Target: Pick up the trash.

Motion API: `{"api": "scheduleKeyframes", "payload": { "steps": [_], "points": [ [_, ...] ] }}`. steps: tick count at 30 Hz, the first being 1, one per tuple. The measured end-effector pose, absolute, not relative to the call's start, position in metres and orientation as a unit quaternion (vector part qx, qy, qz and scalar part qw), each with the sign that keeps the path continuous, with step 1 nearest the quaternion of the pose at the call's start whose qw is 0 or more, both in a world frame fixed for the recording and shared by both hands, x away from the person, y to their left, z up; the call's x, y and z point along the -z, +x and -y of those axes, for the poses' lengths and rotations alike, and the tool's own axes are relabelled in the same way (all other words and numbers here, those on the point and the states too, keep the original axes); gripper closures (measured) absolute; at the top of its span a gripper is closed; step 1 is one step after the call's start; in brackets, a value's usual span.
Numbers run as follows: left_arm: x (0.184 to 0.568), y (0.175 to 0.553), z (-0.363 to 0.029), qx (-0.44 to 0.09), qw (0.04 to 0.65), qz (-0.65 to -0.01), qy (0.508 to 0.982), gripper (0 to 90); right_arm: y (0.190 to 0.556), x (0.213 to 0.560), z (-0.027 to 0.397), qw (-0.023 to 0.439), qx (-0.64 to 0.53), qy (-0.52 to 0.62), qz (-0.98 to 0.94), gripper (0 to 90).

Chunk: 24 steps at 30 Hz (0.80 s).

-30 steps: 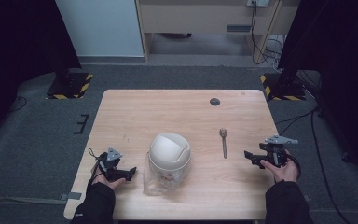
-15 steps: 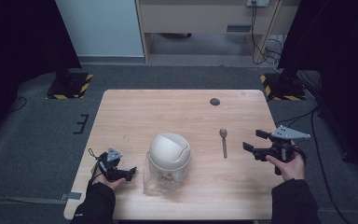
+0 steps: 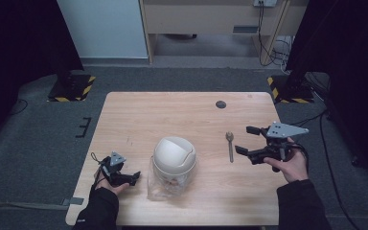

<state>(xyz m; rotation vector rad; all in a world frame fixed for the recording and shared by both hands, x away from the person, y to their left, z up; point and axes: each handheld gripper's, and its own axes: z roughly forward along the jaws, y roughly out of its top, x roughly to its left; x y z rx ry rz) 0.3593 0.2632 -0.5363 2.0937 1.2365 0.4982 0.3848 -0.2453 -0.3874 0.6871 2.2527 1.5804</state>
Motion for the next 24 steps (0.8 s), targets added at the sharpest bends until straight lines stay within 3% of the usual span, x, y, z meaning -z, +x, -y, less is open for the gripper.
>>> {"api": "scheduleKeyframes", "payload": {
  "steps": [10,24],
  "points": [
    [0.536,0.359,-0.263,-0.19,0.324,-0.472,0.798,0.0,0.387,0.365,0.183,0.108,-0.571,0.165,-0.797,13.9],
    [0.536,0.359,-0.263,-0.19,0.324,-0.472,0.798,0.0,0.395,0.376,0.129,0.047,-0.578,0.118,-0.806,14.8]
  ]
}}
